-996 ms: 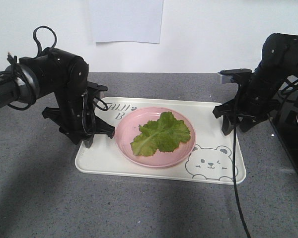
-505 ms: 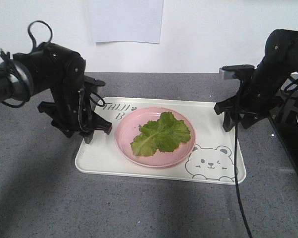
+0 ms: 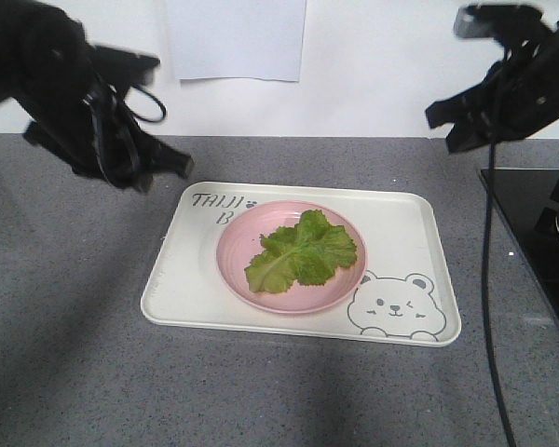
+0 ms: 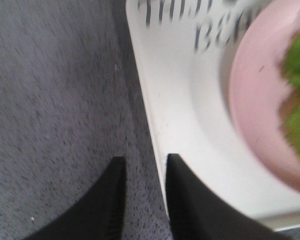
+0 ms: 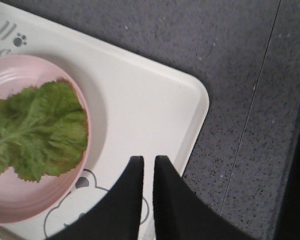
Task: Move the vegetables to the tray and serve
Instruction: 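Open both grippers and raise them away from the tray edges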
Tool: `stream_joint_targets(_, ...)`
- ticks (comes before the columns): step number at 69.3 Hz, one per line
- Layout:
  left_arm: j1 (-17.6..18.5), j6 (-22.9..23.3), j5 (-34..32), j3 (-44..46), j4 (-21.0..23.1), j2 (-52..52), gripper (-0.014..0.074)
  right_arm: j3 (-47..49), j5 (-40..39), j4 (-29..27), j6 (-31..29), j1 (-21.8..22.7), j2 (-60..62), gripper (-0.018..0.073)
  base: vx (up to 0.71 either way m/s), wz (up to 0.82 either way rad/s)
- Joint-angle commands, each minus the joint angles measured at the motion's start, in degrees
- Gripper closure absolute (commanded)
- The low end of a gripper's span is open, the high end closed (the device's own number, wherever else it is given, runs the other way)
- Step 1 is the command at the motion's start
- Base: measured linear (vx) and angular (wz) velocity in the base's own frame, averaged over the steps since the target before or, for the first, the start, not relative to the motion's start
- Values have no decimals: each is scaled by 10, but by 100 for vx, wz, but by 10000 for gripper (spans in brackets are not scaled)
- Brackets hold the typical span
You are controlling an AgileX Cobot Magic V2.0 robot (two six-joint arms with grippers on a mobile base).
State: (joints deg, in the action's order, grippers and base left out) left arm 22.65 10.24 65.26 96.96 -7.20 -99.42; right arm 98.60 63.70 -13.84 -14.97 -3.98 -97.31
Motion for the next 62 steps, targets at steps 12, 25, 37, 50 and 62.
stream_joint_targets(12, 4, 10, -80, 17, -4, 128, 603, 16, -42, -73, -75, 0, 120, 567, 0, 0)
stream_joint_targets(25, 6, 10, -115, -4, -4, 211, 603, 14, -56, -92, -113, 0, 216, 564, 0, 0)
stream_joint_targets(37, 6, 10, -207, -131, -4, 319, 603, 14, -66, -93, -132, 0, 297, 564, 0, 0)
stream_joint_targets(50, 6, 12, -332, -362, -4, 462, 603, -25, -83, -93, -159, 0, 380, 564, 0, 0)
stream_joint_targets(62, 6, 26, -428, -530, 2, 582, 603, -229, -141, -96, -167, 0, 507, 564, 0, 0)
